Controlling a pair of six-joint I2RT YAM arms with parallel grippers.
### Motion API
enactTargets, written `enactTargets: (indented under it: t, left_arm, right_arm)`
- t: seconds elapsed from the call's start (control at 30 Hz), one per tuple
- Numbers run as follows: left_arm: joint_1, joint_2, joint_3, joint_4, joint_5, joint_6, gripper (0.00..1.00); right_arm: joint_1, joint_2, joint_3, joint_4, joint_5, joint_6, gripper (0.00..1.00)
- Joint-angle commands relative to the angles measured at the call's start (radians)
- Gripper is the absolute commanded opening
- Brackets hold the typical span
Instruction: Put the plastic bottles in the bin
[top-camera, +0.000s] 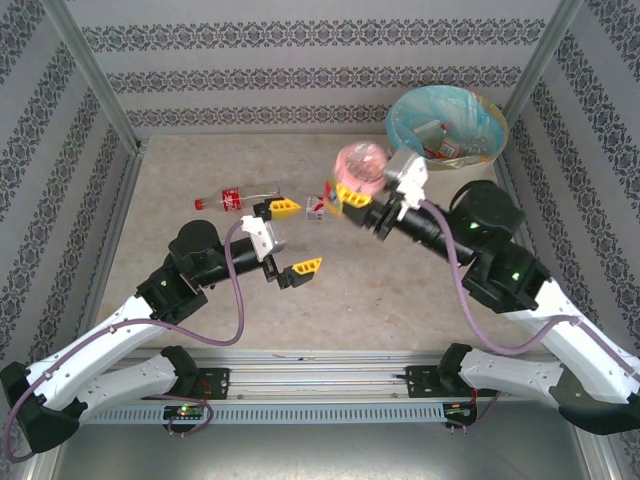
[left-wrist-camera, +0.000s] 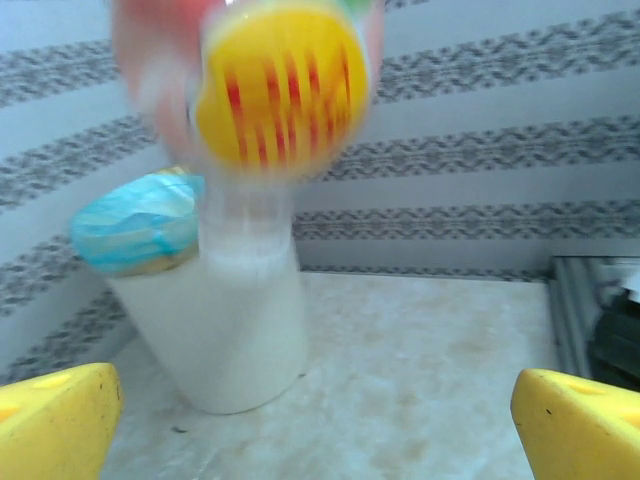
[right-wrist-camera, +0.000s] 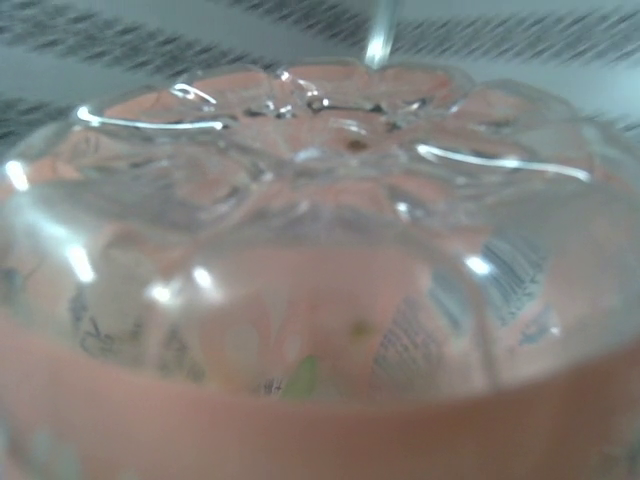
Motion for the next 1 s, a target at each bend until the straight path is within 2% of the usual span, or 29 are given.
enactTargets:
  t: [0.0,0.1,0.23,0.37,0.53,0.7,0.77,0.87,0.97]
  left_arm:
    - [-0.010,-0.007,-0.004,0.081,-0.140,0.028,1.00]
    - [-0.010,0.006,-0.007,0.076,-0.133,0.033,1.00]
    - [-0.010,0.025,-0.009,0.081,-0.110,0.021,1.00]
    - [-0.010,0.037,-0.016,0.082,-0.109,0.028,1.00]
    - [-0.010,0.050,-0.019,0.074,-0.124,0.047,1.00]
    - [-0.010,0.058,-0.021,0.071,-0.122,0.052,1.00]
    - [-0.010,0.062,-0.022,0.070,-0.120,0.055,1.00]
    - [-0.010,0.063,-0.023,0.070,-0.119,0.058,1.00]
    - [-0.010,0.064,-0.024,0.070,-0.119,0.058,1.00]
  right_arm:
    - [-0.101,0.048,0.078,-0.015,0.218,-0.151,0.42]
    - [-0.274,0.101,0.097,0.046,0.220,-0.147,0.41]
    - [-0.547,0.226,0.134,0.086,0.183,-0.052,0.39]
    - [-0.697,0.362,0.165,0.112,0.135,0.014,0.38]
    - [-0.768,0.483,0.127,0.216,0.041,0.000,0.40]
    - [-0.795,0.558,0.050,0.301,-0.121,-0.058,0.44]
    - [-0.799,0.569,0.020,0.305,-0.159,-0.073,0.50]
    - [-0.802,0.569,-0.003,0.295,-0.147,-0.071,0.55]
    - [-0.805,0.548,0.003,0.267,-0.145,-0.041,0.70]
